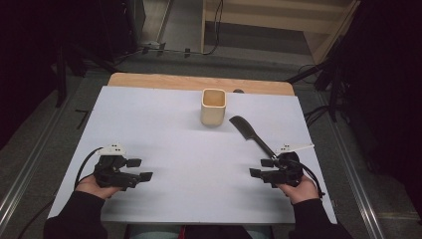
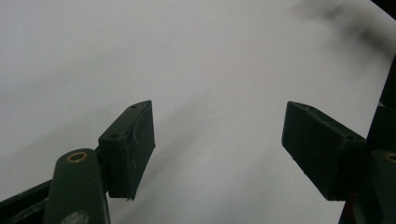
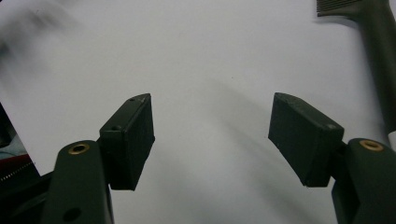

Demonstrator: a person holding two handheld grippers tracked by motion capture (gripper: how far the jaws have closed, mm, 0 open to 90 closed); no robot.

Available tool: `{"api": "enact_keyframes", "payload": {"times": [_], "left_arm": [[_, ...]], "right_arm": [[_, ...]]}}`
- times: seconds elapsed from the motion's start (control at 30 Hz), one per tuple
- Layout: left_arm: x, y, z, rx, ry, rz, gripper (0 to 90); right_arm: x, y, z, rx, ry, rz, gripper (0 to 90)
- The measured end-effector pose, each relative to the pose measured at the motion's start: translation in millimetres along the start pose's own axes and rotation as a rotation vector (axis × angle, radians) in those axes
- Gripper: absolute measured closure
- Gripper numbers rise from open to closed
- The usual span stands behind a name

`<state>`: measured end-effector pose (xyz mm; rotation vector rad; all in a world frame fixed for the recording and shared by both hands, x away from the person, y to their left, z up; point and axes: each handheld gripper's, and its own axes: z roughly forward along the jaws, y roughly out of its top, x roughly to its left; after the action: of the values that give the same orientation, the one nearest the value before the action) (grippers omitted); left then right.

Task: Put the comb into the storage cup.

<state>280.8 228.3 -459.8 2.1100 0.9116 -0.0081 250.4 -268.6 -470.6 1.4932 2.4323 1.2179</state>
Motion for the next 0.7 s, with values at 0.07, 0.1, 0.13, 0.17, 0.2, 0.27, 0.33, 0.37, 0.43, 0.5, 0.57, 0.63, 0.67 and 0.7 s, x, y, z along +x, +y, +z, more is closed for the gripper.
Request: {"api": "enact_keyframes", "payload": {"times": [0.07, 0.1, 0.13, 0.17, 0.2, 0.27, 0.33, 0.37, 0.43, 0.5, 0.57, 0.63, 0.67, 0.7], "left_arm": [[0.1, -0.2, -0.4, -0.002, 0.001, 0.000, 26.4], [0.1, -0.4, -0.8, -0.001, 0.000, -0.002, 26.4], [0.2, -0.5, -1.1, -0.001, -0.001, -0.002, 26.4], [0.5, -0.7, -1.4, -0.002, -0.002, -0.002, 26.4], [0.7, -0.7, -1.8, -0.002, 0.000, -0.002, 26.4], [0.9, -0.7, -1.7, -0.005, -0.001, -0.006, 26.4], [0.8, -0.6, -1.4, -0.003, -0.002, -0.003, 26.4], [0.6, -0.5, -1.3, 0.000, 0.000, -0.002, 26.4], [0.5, -0.5, -1.0, 0.001, -0.001, 0.000, 26.4], [0.7, -0.4, -1.0, 0.001, -0.001, -0.002, 26.4], [0.7, -0.4, -0.9, 0.000, -0.001, -0.001, 26.4], [0.5, -0.3, -0.5, -0.001, -0.001, 0.000, 26.4], [0.3, -0.3, -0.3, 0.000, -0.003, -0.002, 26.4], [0.3, -0.2, -0.1, 0.000, -0.003, -0.002, 26.4]], "right_arm": [[0.7, -2.0, -1.0, -0.002, -0.001, -0.003, 28.6], [0.9, -2.9, -1.5, -0.004, -0.002, -0.007, 28.5], [1.5, -3.8, -2.3, -0.004, -0.005, -0.005, 28.3], [1.3, -4.4, -2.7, -0.005, -0.007, -0.011, 28.2], [1.6, -5.1, -3.2, -0.006, -0.008, -0.007, 28.1], [1.8, -6.3, -2.8, -0.008, -0.010, -0.007, 27.8], [1.2, -6.6, -2.0, -0.002, -0.015, -0.015, 27.6], [1.1, -6.5, -1.4, -0.002, -0.015, -0.013, 27.6], [0.9, -6.5, -0.7, 0.000, -0.011, -0.012, 27.5], [0.8, -6.4, -0.5, 0.001, -0.015, -0.016, 27.4], [0.8, -6.3, -0.4, 0.001, -0.015, -0.016, 27.3], [0.7, -5.9, -0.2, 0.000, -0.016, -0.018, 27.2], [0.8, -5.7, 0.0, 0.000, -0.016, -0.017, 27.2], [0.9, -5.5, 0.4, -0.001, -0.016, -0.017, 27.2]]}}
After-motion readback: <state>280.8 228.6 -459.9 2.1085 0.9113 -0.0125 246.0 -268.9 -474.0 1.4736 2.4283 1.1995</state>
